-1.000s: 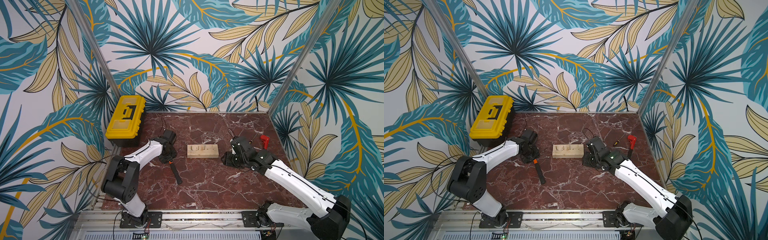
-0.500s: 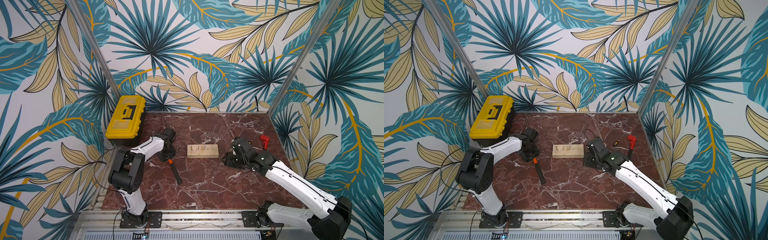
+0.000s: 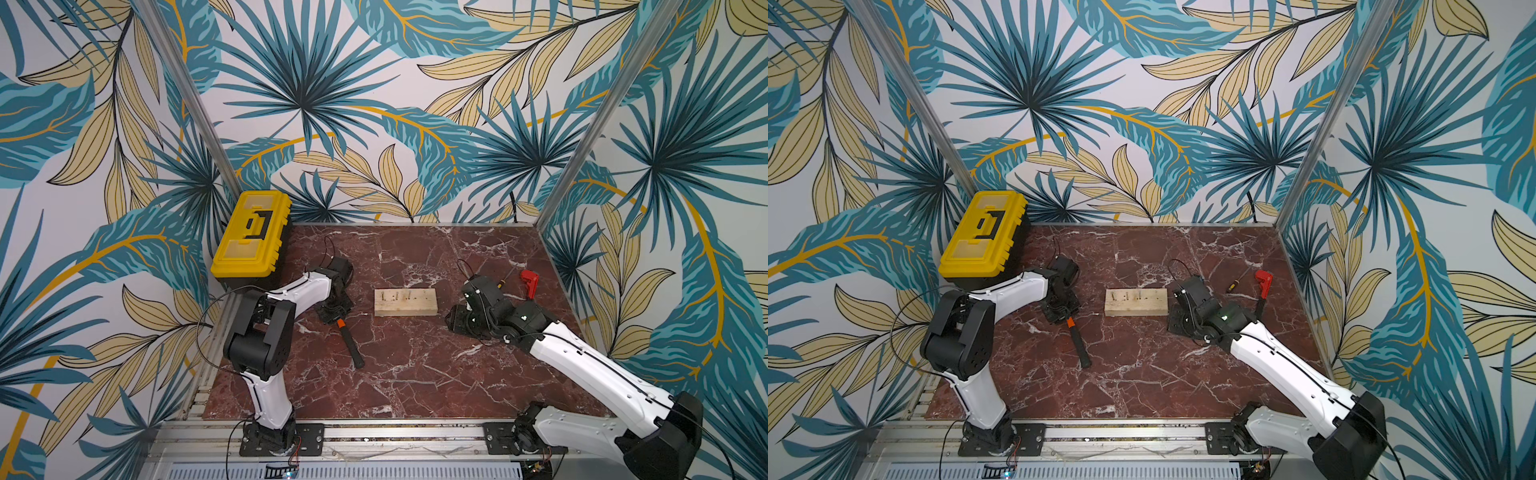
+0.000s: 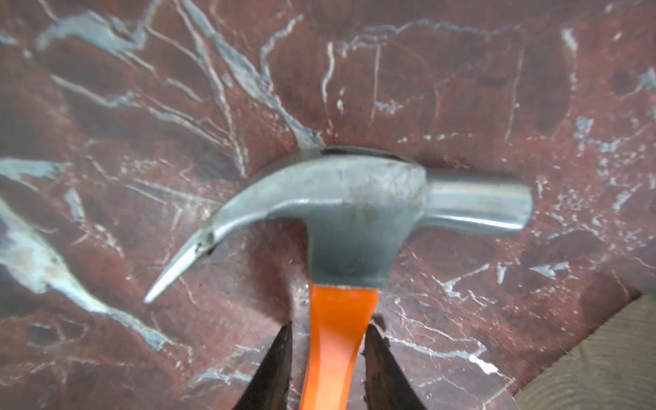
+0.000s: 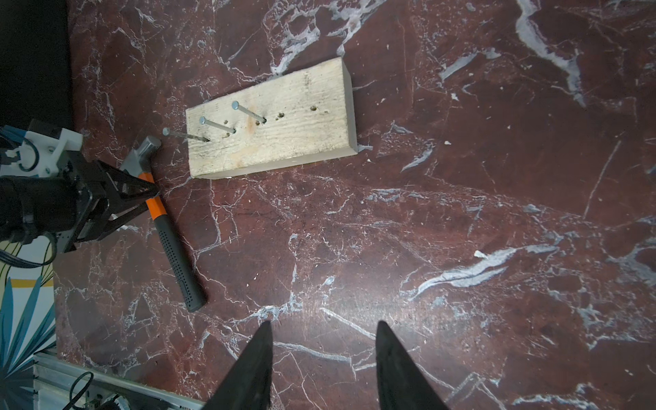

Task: Use a claw hammer to pull out a nail
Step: Pick up the hammer at the center of the board.

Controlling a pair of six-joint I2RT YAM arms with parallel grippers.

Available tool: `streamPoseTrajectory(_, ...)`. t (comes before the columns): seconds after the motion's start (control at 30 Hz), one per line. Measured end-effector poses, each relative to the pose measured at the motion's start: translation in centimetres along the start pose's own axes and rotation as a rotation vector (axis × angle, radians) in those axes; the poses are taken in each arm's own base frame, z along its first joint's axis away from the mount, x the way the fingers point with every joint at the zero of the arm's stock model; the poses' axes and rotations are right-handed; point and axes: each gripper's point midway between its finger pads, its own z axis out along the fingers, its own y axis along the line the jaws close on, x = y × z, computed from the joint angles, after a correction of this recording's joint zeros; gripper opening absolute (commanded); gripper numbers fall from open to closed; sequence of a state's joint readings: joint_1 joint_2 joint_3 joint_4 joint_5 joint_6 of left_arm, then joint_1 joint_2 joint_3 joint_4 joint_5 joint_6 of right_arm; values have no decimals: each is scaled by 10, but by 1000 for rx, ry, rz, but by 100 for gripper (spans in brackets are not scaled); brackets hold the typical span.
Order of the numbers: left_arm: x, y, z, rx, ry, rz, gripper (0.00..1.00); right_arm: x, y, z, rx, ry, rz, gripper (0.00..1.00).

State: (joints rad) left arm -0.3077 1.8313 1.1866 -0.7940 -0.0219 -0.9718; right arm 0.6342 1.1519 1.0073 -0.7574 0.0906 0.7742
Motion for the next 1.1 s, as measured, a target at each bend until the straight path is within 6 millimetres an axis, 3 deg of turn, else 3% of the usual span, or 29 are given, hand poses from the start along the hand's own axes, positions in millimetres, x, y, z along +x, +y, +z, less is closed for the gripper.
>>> streamPoseTrajectory(0.2, 1, 1, 4, -7, 8, 2, 29, -1, -1, 0, 6, -6, 0, 48)
streamPoseTrajectory(0.47, 1, 2, 4, -12, 6, 8, 0, 0, -3, 0, 10, -11, 1, 48)
streamPoseTrajectory(0.73, 1, 3, 0, -8, 2, 31, 0, 0, -4, -3, 6, -19, 8, 48)
streamPoseTrajectory(0.83, -1, 0, -13, 21, -16, 48, 0, 0, -4, -4, 2, -22, 9, 48)
streamPoseTrajectory(1.1, -9, -17, -77, 183, -122, 94, 0, -2, -2, -4, -9, -26, 10, 48)
